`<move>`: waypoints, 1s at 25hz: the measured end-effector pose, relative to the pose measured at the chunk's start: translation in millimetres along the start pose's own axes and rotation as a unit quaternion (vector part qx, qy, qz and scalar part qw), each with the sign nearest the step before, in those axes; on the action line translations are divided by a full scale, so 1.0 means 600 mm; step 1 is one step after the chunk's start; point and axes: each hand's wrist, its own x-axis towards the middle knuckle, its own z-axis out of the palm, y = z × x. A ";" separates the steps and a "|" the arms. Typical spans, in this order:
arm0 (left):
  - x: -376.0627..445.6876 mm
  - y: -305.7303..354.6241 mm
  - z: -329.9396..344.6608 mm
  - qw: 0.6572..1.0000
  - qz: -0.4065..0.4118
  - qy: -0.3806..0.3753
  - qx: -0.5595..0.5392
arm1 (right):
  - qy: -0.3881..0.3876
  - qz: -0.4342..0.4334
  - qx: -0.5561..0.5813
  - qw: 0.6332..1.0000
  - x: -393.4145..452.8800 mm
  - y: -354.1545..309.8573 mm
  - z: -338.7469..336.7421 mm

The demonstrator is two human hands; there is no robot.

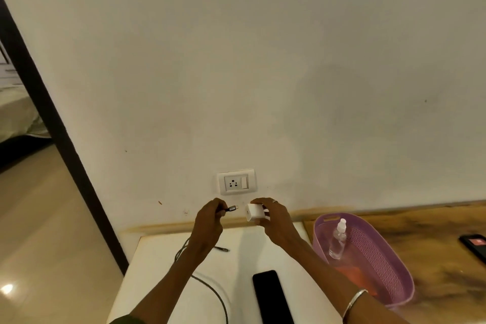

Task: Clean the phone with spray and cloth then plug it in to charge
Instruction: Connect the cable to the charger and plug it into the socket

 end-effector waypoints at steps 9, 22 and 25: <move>0.037 0.160 -0.099 0.990 0.068 0.077 -0.096 | 0.050 -0.085 0.064 0.993 -0.010 -0.148 -0.088; 0.034 0.294 -0.174 0.976 0.191 0.095 -0.051 | 0.100 -0.136 0.075 0.983 -0.018 -0.243 -0.186; 0.033 0.305 -0.180 0.974 0.203 0.093 -0.043 | 0.105 -0.138 0.082 0.981 -0.023 -0.253 -0.193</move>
